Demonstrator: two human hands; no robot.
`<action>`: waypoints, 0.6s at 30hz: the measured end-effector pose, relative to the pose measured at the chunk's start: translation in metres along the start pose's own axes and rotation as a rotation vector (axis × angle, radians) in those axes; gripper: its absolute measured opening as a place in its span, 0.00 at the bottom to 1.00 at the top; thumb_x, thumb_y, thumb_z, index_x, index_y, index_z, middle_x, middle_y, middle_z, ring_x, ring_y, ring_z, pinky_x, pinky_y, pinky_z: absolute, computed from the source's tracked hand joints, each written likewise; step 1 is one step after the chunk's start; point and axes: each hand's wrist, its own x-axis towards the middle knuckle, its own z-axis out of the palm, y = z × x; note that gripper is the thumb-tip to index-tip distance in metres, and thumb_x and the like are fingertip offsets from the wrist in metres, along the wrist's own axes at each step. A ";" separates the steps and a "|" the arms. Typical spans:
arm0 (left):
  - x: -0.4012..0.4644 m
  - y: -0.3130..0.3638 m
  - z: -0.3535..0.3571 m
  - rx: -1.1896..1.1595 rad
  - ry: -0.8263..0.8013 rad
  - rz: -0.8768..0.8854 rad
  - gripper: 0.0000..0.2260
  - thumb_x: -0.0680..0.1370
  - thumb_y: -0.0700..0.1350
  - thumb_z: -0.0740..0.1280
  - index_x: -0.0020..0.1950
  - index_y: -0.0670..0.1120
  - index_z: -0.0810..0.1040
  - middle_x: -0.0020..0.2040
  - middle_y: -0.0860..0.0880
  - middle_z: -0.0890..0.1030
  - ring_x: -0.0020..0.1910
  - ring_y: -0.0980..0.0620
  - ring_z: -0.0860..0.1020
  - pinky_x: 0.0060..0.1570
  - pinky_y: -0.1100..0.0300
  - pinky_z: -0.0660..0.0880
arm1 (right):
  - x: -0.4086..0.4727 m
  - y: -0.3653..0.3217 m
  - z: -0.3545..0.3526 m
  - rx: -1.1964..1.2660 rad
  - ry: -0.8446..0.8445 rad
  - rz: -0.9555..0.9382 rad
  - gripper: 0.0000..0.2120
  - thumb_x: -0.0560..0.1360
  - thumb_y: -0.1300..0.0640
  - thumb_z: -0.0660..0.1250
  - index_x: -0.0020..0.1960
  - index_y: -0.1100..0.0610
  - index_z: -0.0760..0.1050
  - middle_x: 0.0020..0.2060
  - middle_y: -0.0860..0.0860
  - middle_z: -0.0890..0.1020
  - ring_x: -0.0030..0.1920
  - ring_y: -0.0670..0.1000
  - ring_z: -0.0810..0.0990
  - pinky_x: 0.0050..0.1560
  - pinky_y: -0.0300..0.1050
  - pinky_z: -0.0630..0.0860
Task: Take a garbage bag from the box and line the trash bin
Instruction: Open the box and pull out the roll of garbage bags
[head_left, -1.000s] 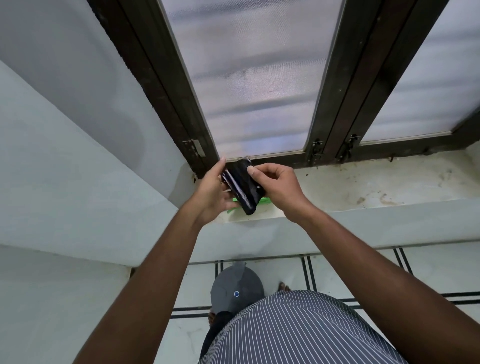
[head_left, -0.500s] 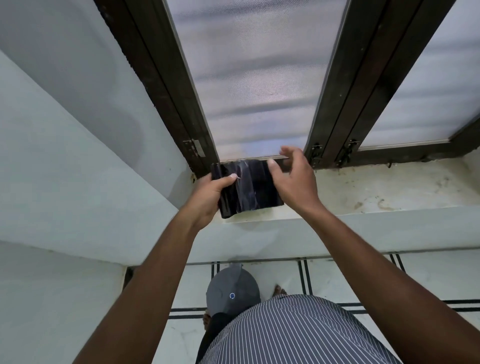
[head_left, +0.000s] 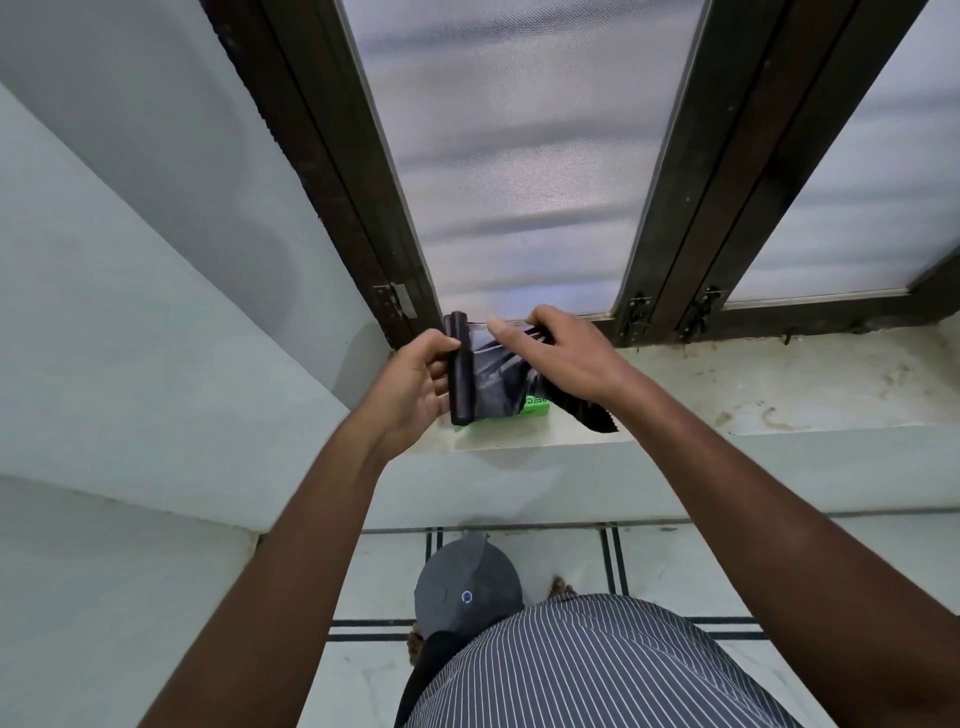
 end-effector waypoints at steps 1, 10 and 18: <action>0.001 0.001 -0.004 -0.018 0.006 -0.012 0.13 0.81 0.45 0.64 0.62 0.42 0.81 0.51 0.44 0.85 0.48 0.47 0.85 0.53 0.51 0.83 | 0.001 0.002 -0.003 -0.026 0.006 0.005 0.36 0.75 0.19 0.62 0.48 0.54 0.76 0.42 0.48 0.82 0.43 0.51 0.80 0.44 0.52 0.74; 0.008 -0.003 -0.009 0.067 0.019 0.042 0.14 0.80 0.45 0.68 0.64 0.42 0.81 0.60 0.41 0.83 0.60 0.41 0.82 0.57 0.46 0.80 | 0.007 0.008 -0.030 -0.492 0.005 -0.003 0.46 0.70 0.11 0.49 0.63 0.47 0.78 0.62 0.49 0.78 0.71 0.54 0.72 0.81 0.67 0.47; 0.006 -0.004 0.012 0.155 -0.004 0.137 0.12 0.83 0.40 0.69 0.66 0.42 0.82 0.62 0.41 0.86 0.63 0.44 0.85 0.62 0.47 0.82 | 0.014 -0.032 -0.029 -0.393 -0.158 -0.117 0.25 0.78 0.26 0.64 0.54 0.47 0.81 0.46 0.44 0.86 0.52 0.50 0.84 0.67 0.55 0.76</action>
